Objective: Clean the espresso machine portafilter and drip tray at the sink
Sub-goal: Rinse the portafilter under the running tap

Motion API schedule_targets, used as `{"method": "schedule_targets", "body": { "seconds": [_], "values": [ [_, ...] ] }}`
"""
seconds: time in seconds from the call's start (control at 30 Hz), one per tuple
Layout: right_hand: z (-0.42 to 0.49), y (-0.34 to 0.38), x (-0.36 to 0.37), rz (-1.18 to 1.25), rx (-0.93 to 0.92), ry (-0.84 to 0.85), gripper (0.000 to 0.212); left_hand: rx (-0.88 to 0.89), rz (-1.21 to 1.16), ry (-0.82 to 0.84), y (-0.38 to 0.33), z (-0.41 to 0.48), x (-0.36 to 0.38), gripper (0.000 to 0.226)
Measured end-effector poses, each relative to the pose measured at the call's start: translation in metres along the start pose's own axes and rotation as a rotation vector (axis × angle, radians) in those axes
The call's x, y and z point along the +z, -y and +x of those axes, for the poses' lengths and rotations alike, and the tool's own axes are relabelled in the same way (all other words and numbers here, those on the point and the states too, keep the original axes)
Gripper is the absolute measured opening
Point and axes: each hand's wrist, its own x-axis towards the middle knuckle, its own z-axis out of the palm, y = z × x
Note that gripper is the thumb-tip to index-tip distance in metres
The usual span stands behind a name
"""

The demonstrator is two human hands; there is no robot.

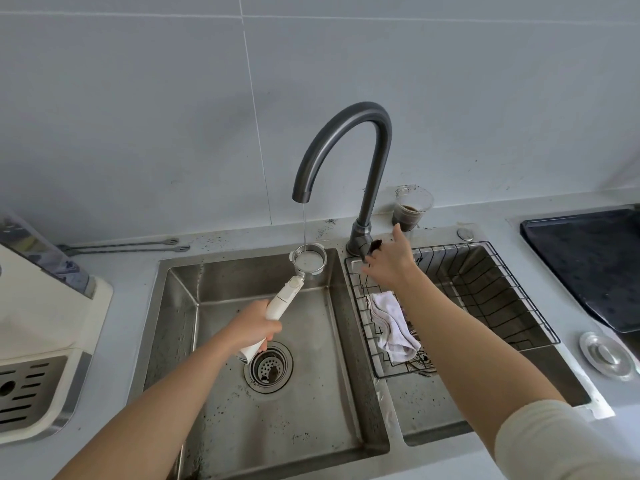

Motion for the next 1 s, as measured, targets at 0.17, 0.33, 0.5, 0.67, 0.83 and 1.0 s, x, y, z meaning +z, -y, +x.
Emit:
{"method": "schedule_targets", "body": {
  "seconds": [0.17,0.33,0.5,0.67,0.83,1.0],
  "values": [
    [0.007,-0.003,-0.001,0.018,0.004,0.005,0.075,0.001,-0.014,-0.005,0.000,-0.001,-0.002,0.015],
    [0.014,-0.002,-0.001,0.012,0.012,0.012,0.077,0.004,-0.020,-0.008,-0.001,0.000,-0.001,0.015],
    [0.014,0.010,0.010,0.033,0.019,-0.029,0.088,0.015,-0.023,-0.011,-0.004,-0.001,-0.001,0.021],
    [0.007,0.017,0.014,-0.052,0.027,-0.044,0.087,0.020,-0.011,-0.021,-0.007,0.001,0.000,0.018],
    [0.008,0.012,-0.011,-0.132,0.063,0.077,0.090,0.023,0.002,-0.065,-0.006,0.005,0.003,0.016],
    [-0.002,-0.005,-0.045,-0.318,-0.008,-0.085,0.061,0.028,0.057,-0.146,0.000,0.008,0.002,0.017]
  ]
}}
